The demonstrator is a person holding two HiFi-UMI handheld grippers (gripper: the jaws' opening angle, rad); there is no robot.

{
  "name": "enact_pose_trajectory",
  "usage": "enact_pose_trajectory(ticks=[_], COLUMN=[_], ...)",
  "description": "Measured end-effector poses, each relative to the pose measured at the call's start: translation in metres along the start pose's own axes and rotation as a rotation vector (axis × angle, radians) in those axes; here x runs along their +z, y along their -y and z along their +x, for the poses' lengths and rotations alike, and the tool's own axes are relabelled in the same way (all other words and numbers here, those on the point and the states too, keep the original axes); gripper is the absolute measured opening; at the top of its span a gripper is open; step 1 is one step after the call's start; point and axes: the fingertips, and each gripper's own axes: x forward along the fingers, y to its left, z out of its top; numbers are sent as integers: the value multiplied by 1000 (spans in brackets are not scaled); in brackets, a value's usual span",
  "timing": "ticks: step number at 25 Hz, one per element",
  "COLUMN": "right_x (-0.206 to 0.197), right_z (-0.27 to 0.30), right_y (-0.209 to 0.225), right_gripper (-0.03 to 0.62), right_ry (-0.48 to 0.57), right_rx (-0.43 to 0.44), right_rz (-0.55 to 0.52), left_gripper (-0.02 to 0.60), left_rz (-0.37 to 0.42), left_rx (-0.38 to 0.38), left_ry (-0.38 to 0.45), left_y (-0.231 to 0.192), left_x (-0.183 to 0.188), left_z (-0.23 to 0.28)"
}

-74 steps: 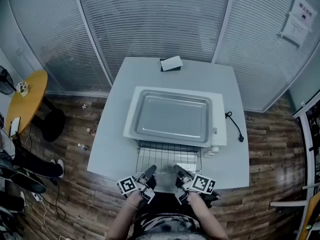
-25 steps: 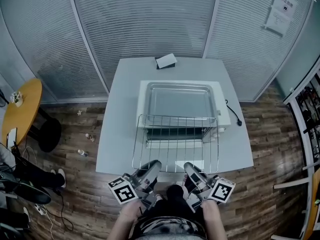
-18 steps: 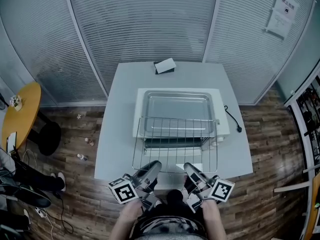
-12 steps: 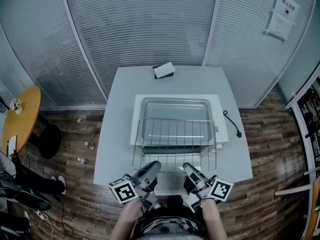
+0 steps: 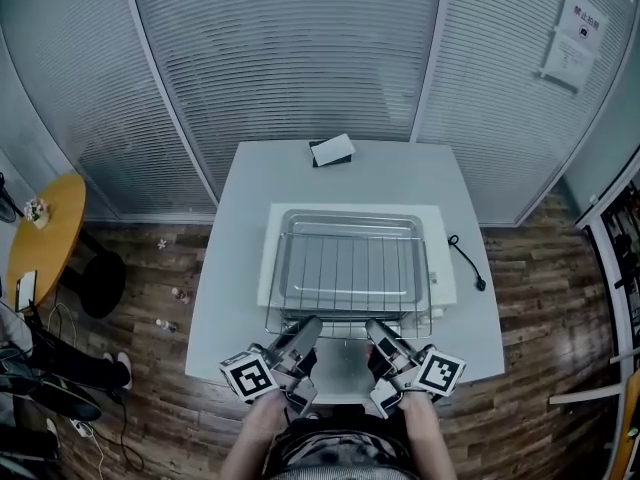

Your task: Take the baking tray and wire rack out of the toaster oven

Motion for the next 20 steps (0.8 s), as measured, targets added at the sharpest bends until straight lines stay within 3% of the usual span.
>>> enact_pose_trajectory(ticks=[2,4,6,8,11,14,18,20], right_x=[6,9,9,4,-4,-5,12,19], right_z=[1,-2,-9,-19,-40,-65,-88,-90], right_y=[0,1,2,6,15,28,23,17], right_gripper=[88,189,298,361,383,385,385,383], right_ry=[9,7,-6,-27,-54,-50,63,91], right_rx=[-9,-38,-76,-126,-239,-397,-478,-492], right_rz=[-28,-71,-137,-233,-452,-675,-795,-859], left_gripper=[44,57,158,251,310,348,353,353], left_rz=[0,21,61,146,343,584,950,1037], left_rx=[-8,-9,2,33,128,273,388,392], left_ry=[27,52,63,50,10,-7,-23,-42], left_y=[0,0,-1,-4,-14,-22,-13,-6], left_x=[4,8,9,7,3,11,29,33], left_z=[2,1,-3,-12,-38,-67,-84,-80])
